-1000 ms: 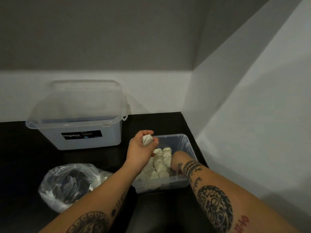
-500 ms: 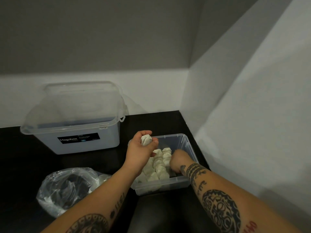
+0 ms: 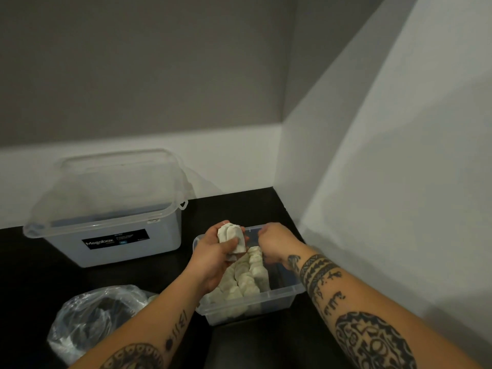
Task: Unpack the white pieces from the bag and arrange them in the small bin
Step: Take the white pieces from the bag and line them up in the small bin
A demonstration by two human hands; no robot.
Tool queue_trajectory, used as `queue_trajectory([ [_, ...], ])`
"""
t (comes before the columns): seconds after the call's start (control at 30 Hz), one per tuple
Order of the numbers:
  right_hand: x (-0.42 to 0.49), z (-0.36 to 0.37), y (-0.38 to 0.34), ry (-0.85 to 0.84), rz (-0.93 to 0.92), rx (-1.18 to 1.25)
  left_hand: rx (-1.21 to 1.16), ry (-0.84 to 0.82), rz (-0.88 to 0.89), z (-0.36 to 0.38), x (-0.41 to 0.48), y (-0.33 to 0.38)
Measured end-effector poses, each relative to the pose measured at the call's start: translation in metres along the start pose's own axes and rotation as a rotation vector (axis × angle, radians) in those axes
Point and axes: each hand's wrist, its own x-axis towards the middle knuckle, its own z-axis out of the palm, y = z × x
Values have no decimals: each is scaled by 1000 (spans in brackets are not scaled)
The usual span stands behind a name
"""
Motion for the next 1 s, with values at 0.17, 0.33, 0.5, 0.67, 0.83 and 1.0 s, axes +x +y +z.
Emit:
queue_trajectory([
  [0.17, -6, -10, -5, -4, -173, 390, 120, 42, 110, 7, -2, 1],
  [0.33, -8, -9, 1, 56, -280, 436, 200, 70, 181, 13, -5, 1],
  [0.5, -10, -14, 4, 95, -294, 444, 206, 45, 168, 16, -8, 0],
  [0.67, -12, -16, 9, 99, -348, 409, 286, 35, 168, 18, -9, 0],
  [0.83, -11, -17, 16, 159, -296, 276, 332, 110, 172, 16, -8, -3],
  [1.0, -11, -8, 23, 0, -170, -30, 296, 282, 268, 8, -5, -3],
])
